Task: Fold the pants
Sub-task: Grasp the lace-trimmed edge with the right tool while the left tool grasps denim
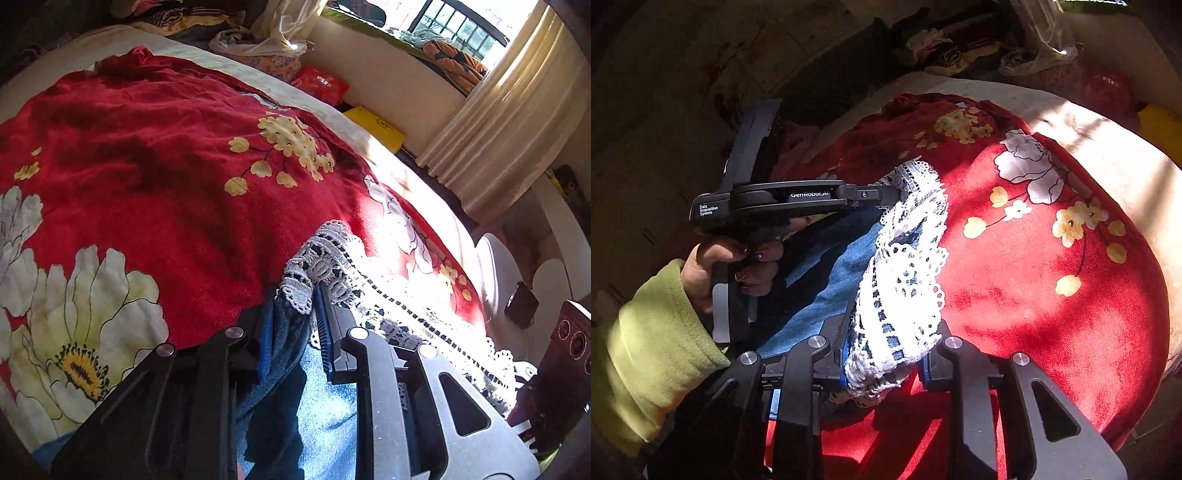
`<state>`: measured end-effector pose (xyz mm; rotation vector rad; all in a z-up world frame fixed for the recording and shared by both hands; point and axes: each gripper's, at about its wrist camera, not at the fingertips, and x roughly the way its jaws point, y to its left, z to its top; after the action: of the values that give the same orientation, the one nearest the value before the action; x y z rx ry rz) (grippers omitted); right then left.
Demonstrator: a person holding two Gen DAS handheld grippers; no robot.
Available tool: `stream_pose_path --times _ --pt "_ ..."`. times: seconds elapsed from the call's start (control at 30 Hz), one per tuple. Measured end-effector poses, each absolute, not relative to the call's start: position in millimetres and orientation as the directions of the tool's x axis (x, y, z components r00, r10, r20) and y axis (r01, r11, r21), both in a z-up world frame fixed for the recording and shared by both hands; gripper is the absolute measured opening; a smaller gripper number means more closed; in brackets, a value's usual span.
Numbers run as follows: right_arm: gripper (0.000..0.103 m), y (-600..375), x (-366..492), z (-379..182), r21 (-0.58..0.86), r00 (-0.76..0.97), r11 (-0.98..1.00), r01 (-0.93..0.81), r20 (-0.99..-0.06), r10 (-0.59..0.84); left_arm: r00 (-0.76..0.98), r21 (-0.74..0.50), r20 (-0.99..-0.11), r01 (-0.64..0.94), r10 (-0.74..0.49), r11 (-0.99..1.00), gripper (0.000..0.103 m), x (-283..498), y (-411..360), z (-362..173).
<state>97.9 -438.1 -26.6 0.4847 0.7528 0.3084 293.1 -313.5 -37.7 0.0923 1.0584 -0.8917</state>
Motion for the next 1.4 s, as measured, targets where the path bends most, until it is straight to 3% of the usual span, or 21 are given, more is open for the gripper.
stream_pose_path --times 0.23,0.4,0.53,0.67,0.73,0.87,0.93,1.0,1.07,1.13,1.23,1.4 --pt "0.024 -386 86 23 0.46 0.701 0.85 -0.257 -0.516 0.492 0.252 -0.445 -0.649 0.64 -0.718 0.626 0.011 279 -243 11" --pt "0.024 -334 83 39 0.407 0.657 0.829 -0.383 -0.511 0.555 0.327 -0.469 -0.6 0.597 -0.731 0.651 0.011 262 -175 26" --pt "0.024 -286 91 25 0.358 0.589 0.821 -0.445 -0.573 0.57 0.356 -0.495 -0.622 0.512 -0.698 0.702 0.011 255 -132 6" --pt "0.024 -238 94 -3 0.223 0.541 0.845 -0.486 -0.682 0.492 0.391 -0.528 -0.671 0.345 -0.63 0.776 0.011 254 -90 -22" --pt "0.024 -218 90 -9 0.155 0.543 0.844 -0.514 -0.703 0.46 0.395 -0.604 -0.642 0.266 -0.657 0.751 0.011 251 -62 -29" --pt "0.027 -181 77 -14 -0.013 0.568 0.814 -0.58 -0.723 0.393 0.436 -0.718 -0.579 0.129 -0.689 0.684 0.034 235 -12 -35" --pt "0.029 -166 72 -20 -0.111 0.583 0.783 -0.612 -0.733 0.351 0.43 -0.763 -0.545 0.101 -0.72 0.638 0.035 228 3 -39" --pt "0.037 -153 67 -26 -0.154 0.581 0.751 -0.642 -0.738 0.344 0.422 -0.783 -0.534 0.08 -0.733 0.617 0.044 222 12 -42" --pt "0.043 -150 66 -32 -0.092 0.531 0.727 -0.68 -0.745 0.403 0.414 -0.783 -0.538 0.077 -0.734 0.617 0.046 216 16 -43" --pt "0.056 -152 65 -33 -0.045 0.507 0.725 -0.687 -0.744 0.434 0.412 -0.776 -0.546 0.078 -0.73 0.625 0.047 215 17 -43" --pt "0.061 -166 53 -24 0.023 0.49 0.729 -0.684 -0.725 0.484 0.403 -0.774 -0.554 0.072 -0.728 0.629 0.053 216 16 -43" --pt "0.066 -214 52 1 0.102 0.55 0.794 -0.599 -0.668 0.501 0.425 -0.827 -0.477 0.078 -0.769 0.557 0.063 222 21 -40"
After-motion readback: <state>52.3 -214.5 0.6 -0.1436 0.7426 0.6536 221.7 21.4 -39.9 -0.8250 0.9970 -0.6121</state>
